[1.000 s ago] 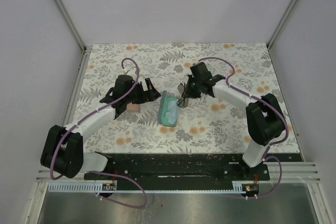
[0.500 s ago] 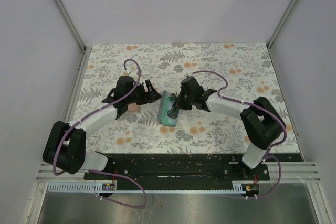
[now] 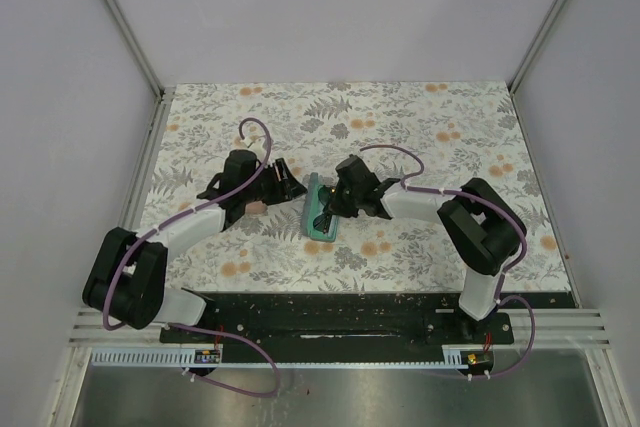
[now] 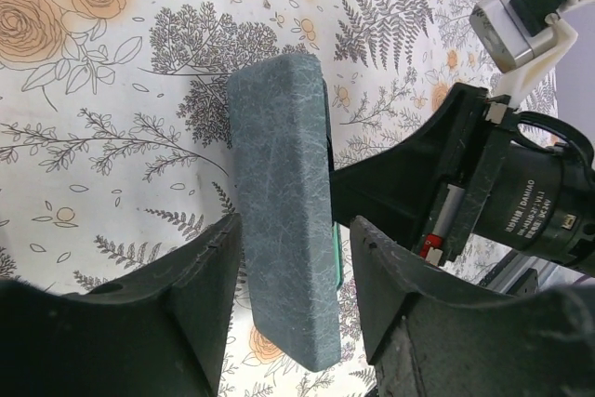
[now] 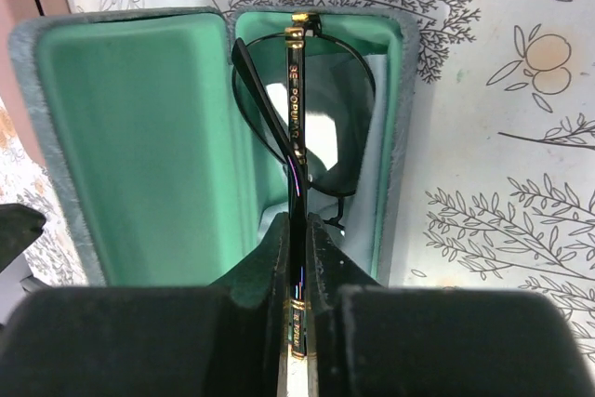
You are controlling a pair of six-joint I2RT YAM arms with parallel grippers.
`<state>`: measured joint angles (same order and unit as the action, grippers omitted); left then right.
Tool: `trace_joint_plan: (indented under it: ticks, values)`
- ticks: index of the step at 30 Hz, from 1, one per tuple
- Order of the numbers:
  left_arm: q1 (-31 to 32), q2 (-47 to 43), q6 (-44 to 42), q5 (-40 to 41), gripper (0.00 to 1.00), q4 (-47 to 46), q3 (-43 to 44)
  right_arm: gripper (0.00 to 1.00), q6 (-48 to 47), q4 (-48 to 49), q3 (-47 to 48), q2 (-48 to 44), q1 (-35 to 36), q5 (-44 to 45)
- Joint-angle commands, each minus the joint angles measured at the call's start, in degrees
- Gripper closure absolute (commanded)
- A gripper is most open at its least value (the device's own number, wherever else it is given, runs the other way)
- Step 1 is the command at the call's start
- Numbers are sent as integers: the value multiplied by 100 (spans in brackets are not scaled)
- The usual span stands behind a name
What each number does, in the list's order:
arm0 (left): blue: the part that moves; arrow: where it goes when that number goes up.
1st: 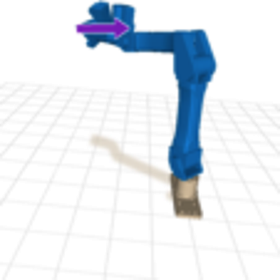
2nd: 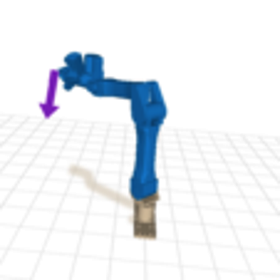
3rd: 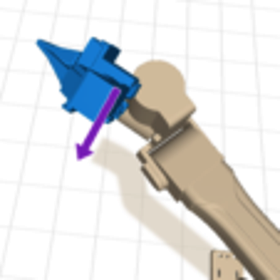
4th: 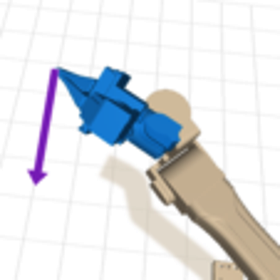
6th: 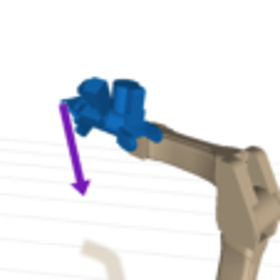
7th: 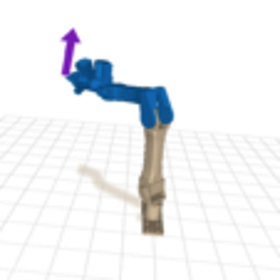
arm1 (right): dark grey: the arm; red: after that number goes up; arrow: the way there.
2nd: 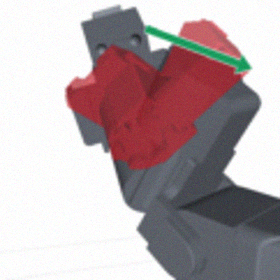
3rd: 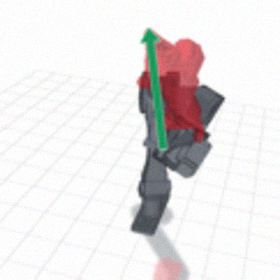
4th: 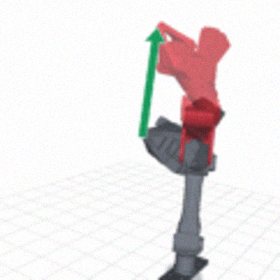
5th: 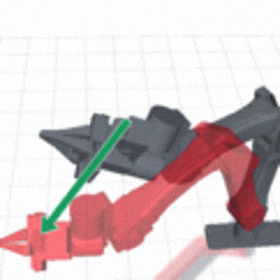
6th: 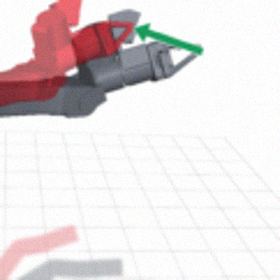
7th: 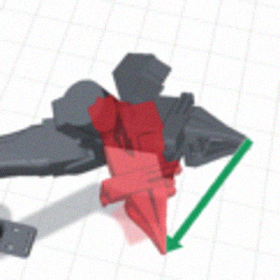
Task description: Organize the sunglasses
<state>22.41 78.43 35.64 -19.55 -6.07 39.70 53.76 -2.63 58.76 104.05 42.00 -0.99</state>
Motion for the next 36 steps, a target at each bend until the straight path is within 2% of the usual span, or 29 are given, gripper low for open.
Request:
trace_joint_plan:
  ticks: [1, 6, 10, 16, 20, 27, 31, 36]
  values:
    - [79, 84, -4, -163, 47, -395, -50, 100, 73, 202, -110, 116, 98, 126]
    - [167, 155, -22, -154, 51, -395, -42, 99, -23, 176, -190, -34, 98, 152]
    - [263, 207, -39, -128, 53, -361, -7, 80, -155, 44, -163, -139, 98, 231]
    - [360, 243, -66, -66, 56, -308, 46, 64, -225, -53, -49, -341, 116, 170]
    - [378, 225, -101, -14, 58, -220, 90, 62, -260, -167, 65, -508, 116, 152]
    - [404, 190, -162, 48, 63, -114, 134, 64, -331, -360, 162, -535, 116, 135]
    - [413, 155, -197, 66, 69, -53, 160, 64, -313, -369, 13, -701, 116, 231]
    - [430, 181, -206, 74, 71, -26, 196, 65, -305, -352, -295, -1141, 89, 425]
